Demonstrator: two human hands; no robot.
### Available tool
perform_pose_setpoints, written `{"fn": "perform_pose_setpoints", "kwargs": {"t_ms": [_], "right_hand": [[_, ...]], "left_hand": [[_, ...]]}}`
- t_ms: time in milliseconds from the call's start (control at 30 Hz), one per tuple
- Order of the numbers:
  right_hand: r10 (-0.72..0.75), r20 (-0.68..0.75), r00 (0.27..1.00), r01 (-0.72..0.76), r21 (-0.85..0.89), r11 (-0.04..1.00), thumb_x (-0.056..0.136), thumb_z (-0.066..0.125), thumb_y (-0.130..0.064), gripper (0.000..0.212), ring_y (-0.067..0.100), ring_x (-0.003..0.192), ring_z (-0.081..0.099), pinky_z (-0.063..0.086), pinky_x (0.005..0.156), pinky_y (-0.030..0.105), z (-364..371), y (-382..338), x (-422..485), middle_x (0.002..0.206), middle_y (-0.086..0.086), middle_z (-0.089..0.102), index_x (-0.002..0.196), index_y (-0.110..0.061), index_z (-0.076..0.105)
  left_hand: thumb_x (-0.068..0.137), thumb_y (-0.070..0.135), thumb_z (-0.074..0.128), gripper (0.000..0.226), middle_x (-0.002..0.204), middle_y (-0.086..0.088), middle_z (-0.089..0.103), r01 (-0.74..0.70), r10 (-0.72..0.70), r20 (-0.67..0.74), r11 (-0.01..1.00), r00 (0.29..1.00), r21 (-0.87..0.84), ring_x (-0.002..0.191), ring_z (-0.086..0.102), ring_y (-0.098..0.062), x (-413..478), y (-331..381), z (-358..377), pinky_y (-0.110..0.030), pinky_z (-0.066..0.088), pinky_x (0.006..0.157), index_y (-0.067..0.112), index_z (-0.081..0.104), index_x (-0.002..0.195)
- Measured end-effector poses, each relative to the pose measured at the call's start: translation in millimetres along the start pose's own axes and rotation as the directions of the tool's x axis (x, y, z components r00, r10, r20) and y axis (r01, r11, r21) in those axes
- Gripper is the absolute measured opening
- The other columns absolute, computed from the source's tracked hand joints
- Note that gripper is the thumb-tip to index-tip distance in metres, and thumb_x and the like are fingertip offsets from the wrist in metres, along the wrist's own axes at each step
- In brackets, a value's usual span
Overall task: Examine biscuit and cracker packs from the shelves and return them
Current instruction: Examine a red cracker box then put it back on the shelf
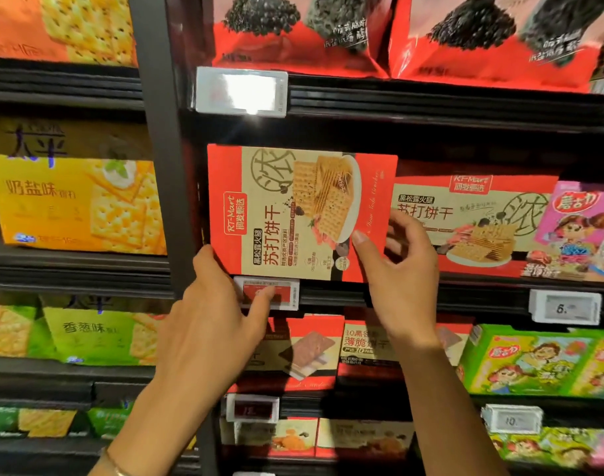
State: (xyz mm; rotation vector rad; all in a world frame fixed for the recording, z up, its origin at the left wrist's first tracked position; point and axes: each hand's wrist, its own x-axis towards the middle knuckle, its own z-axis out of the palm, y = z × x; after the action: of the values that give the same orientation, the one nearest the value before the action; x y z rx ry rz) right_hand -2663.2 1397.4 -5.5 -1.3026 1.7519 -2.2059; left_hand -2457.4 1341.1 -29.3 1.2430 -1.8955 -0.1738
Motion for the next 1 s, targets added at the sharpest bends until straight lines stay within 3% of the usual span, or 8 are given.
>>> {"fn": "perform_pose_setpoints", "kwargs": {"t_ms": [67, 167, 267, 400, 500, 600, 700, 1000], "right_hand": [[0.004, -0.016, 1.000, -0.004, -0.007, 1.000, 0.090, 0.080, -0.036, 0.048, 0.002, 0.119, 0.062, 0.057, 0.101, 0.041, -1, 0, 0, 0.127, -0.015, 0.066, 0.133, -0.030, 0.059], [0.017, 0.003, 1.000, -0.017, -0.012, 1.000, 0.089, 0.081, -0.035, 0.045, 0.000, 0.114, 0.064, 0.058, 0.097, 0.040, -1, 1, 0, 0.120, -0.020, 0.069, 0.129, -0.032, 0.060], [0.021, 0.014, 1.000, -0.021, -0.008, 1.000, 0.089, 0.081, -0.033, 0.043, -0.001, 0.113, 0.064, 0.059, 0.096, 0.041, -2, 0, 0, 0.119, -0.021, 0.069, 0.127, -0.034, 0.060], [0.015, 0.018, 1.000, -0.015, -0.008, 1.000, 0.090, 0.081, -0.031, 0.042, 0.001, 0.111, 0.065, 0.060, 0.093, 0.041, -1, 1, 0, 0.119, -0.017, 0.070, 0.126, -0.033, 0.059], [0.017, 0.023, 1.000, -0.017, 0.000, 1.000, 0.089, 0.081, -0.031, 0.043, 0.001, 0.111, 0.065, 0.061, 0.092, 0.041, 0, 2, 1, 0.120, -0.016, 0.069, 0.126, -0.034, 0.059], [0.007, 0.020, 1.000, -0.007, 0.002, 1.000, 0.090, 0.080, -0.030, 0.041, 0.000, 0.110, 0.065, 0.061, 0.092, 0.039, -1, 2, 1, 0.120, -0.017, 0.069, 0.125, -0.034, 0.060], [-0.009, 0.004, 1.000, 0.009, 0.001, 1.000, 0.091, 0.079, -0.028, 0.038, 0.001, 0.111, 0.065, 0.060, 0.092, 0.034, -3, 4, 2, 0.119, -0.016, 0.070, 0.125, -0.032, 0.062], [-0.026, 0.049, 0.998, 0.029, -0.067, 0.997, 0.101, 0.067, -0.023, 0.039, -0.006, 0.116, 0.061, 0.048, 0.090, 0.011, -1, 6, 4, 0.129, -0.016, 0.065, 0.139, -0.030, 0.063]], "left_hand": [[0.088, 0.059, 0.068, 0.095, 0.101, 0.008, 0.066, 0.003, -0.004, -0.014, 0.997, 1.000, -0.071, 0.088, 0.071, -0.029, -4, 4, 6, -0.046, 0.056, 0.063, 0.020, 0.015, 0.157], [0.090, 0.053, 0.072, 0.108, 0.106, 0.007, 0.059, -0.042, 0.035, -0.053, 0.988, 0.998, -0.146, 0.082, 0.067, -0.025, -5, 6, 12, -0.049, 0.057, 0.062, 0.021, 0.001, 0.165], [0.088, 0.053, 0.072, 0.109, 0.114, -0.001, 0.062, -0.039, 0.028, -0.067, 0.985, 0.997, -0.168, 0.089, 0.068, -0.029, 0, 3, 13, -0.050, 0.058, 0.069, 0.023, 0.002, 0.165], [0.087, 0.054, 0.070, 0.104, 0.096, 0.015, 0.059, -0.035, 0.018, -0.098, 0.986, 0.995, -0.166, 0.084, 0.067, -0.021, 4, 1, 16, -0.045, 0.055, 0.066, 0.023, 0.007, 0.164], [0.088, 0.055, 0.069, 0.103, 0.088, 0.018, 0.064, -0.030, 0.013, -0.084, 0.979, 0.996, -0.204, 0.084, 0.068, -0.018, 7, 0, 19, -0.047, 0.057, 0.067, 0.025, 0.006, 0.163], [0.088, 0.054, 0.068, 0.098, 0.084, 0.019, 0.066, -0.028, 0.004, -0.098, 0.968, 0.995, -0.248, 0.082, 0.066, -0.007, 11, -3, 18, -0.039, 0.052, 0.066, 0.024, 0.012, 0.162], [0.090, 0.050, 0.069, 0.095, 0.084, 0.017, 0.067, -0.041, 0.010, -0.113, 0.962, 0.994, -0.271, 0.081, 0.064, 0.000, 13, -3, 16, -0.036, 0.048, 0.065, 0.021, 0.016, 0.162], [0.088, 0.046, 0.072, 0.098, 0.092, 0.016, 0.059, -0.136, 0.097, -0.196, 0.971, 0.976, -0.199, 0.078, 0.063, -0.009, 17, 4, 13, -0.034, 0.045, 0.060, 0.022, 0.015, 0.164]]}}
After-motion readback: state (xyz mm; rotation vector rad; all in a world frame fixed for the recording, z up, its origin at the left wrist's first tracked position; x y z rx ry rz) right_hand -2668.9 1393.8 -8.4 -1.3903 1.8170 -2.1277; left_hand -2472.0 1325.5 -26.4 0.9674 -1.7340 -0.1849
